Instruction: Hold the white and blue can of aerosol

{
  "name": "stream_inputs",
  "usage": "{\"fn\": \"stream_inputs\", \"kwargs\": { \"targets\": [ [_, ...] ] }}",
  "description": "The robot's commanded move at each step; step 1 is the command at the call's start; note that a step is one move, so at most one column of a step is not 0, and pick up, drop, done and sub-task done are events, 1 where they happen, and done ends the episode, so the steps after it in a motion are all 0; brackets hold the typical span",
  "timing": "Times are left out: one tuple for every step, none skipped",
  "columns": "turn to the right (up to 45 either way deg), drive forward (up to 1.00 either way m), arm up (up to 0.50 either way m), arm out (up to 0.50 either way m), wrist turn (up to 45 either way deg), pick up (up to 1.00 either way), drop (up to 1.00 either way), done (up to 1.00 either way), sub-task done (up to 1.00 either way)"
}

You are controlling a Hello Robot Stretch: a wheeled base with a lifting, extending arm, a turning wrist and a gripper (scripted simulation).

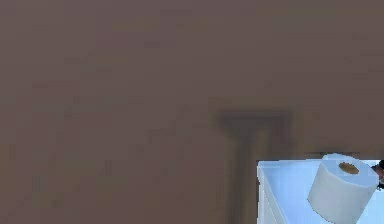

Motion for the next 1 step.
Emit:
{"fn": "stream_inputs", "kwargs": {
  "targets": [
    [0.0,0.00,0.20,0.00,0.0,0.00,0.00,0.00,0.00]
  ]
}}
